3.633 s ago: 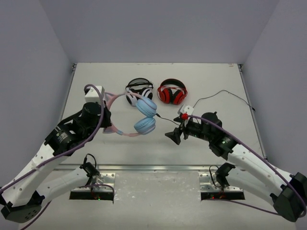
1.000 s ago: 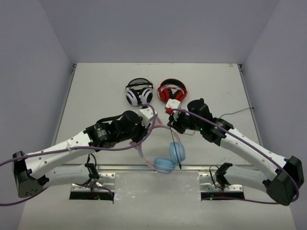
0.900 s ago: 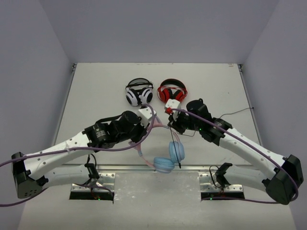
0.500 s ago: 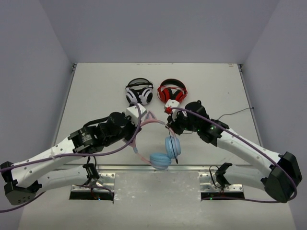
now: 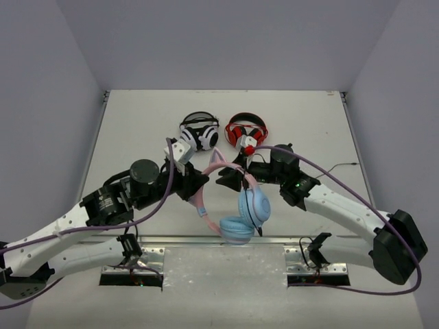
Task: Wrap the headphones
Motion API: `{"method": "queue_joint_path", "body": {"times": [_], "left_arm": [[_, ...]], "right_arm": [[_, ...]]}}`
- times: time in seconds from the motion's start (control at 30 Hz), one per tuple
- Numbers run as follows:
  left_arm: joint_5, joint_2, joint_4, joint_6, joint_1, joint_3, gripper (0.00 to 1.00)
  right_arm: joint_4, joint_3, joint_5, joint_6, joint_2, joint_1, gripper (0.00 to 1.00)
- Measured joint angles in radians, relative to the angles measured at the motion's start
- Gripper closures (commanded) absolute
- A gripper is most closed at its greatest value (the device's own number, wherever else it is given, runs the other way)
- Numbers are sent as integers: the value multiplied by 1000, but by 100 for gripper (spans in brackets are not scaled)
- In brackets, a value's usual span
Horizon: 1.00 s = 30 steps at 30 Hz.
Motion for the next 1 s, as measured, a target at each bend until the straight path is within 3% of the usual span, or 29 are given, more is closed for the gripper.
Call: {"method": "queue_joint_path", "body": {"times": [0.27,0.4,0.43,0.7,1.0], "left_arm": [[-89,-66,74,-95,-5,60,100],[-177,-79,119,-137,-5,107,100],[-204,-79,129,-146,-5,116,100],[-491,-21,155,-191,-5,183,100],[-801,229,159,-189,11,375,100]], "right_arm": [[255,-41,-68,133,156,-28,66],[368,-63,-103,202,223,-41,94],[393,-63,-111,218,241,-43,96],[593,-92,-159,359,328,-44,97],[755,-223,-179,467,344,-35,88]]}}
